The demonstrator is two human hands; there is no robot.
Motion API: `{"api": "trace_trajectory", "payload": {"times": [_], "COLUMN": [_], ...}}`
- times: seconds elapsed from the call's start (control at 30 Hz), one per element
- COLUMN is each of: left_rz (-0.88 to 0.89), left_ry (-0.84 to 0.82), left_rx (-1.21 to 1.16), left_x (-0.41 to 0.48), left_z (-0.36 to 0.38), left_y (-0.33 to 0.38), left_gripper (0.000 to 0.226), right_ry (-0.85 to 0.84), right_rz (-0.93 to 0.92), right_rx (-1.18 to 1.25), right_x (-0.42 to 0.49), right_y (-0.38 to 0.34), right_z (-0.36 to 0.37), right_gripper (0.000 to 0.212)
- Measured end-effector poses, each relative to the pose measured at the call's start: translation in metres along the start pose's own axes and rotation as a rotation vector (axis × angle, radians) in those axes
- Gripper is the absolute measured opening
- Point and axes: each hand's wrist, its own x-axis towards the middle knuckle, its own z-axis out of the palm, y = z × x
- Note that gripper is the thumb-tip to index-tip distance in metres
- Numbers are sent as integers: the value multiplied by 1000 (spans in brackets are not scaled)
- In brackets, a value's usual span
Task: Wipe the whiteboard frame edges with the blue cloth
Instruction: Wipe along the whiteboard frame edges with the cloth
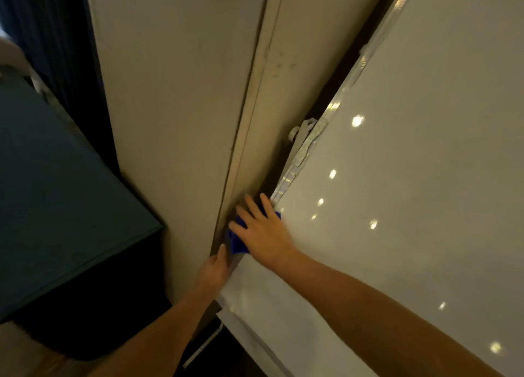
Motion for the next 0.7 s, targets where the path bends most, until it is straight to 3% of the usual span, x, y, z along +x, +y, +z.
{"api": "trace_trajectory", "payload": {"times": [0.13, 0.2, 0.3, 0.43, 0.53, 0.63, 0.7], "left_rz": [5, 86, 221, 305, 400, 451, 528], "left_ry": [-29, -39, -60, -35, -66, -94, -25], "left_rx": [-58, -151, -235, -121, -70, -67, 68], "left_x": [-3, -2, -2, -4, -13, -17, -12], "left_z": [17, 27, 34, 31, 34, 41, 40], "left_y": [55, 83, 103, 117, 159, 196, 205], "left_gripper": [72, 65, 43, 44, 54, 49, 39], "right_ry": [151, 171, 60, 94, 203, 296, 341], "right_rz": [247, 208, 81, 27, 125, 204, 229], "right_rx": [16, 35, 27, -63, -160, -63, -1], "right_x": [9, -4, -22, -14, -5, -4, -6], "right_y": [81, 84, 54, 84, 139, 163, 146], "right_z": [-49, -48, -27, -43, -77, -95, -84], "right_gripper": [72, 67, 65, 59, 69, 68, 62]}}
